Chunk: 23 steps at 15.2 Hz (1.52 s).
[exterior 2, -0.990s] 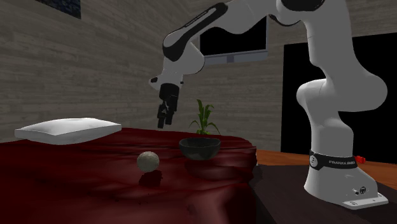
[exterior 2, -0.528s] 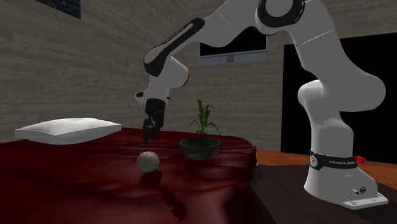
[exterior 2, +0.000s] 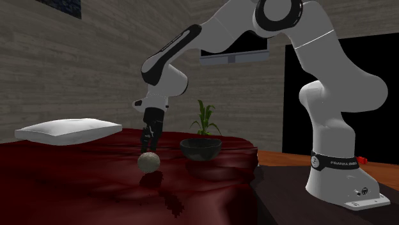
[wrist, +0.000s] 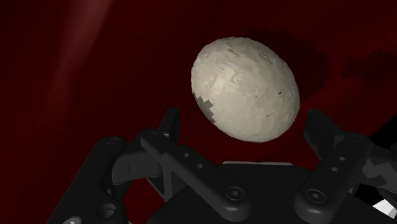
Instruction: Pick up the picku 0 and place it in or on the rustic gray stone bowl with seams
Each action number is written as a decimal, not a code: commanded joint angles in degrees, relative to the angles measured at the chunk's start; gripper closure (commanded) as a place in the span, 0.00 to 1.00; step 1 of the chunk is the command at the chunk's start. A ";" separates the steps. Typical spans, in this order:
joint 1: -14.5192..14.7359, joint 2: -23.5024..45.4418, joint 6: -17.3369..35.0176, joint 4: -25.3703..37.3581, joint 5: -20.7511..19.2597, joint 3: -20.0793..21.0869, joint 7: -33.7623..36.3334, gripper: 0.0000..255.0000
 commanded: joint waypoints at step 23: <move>14.99 -8.38 30.28 -18.44 -4.55 -5.33 16.27 0.00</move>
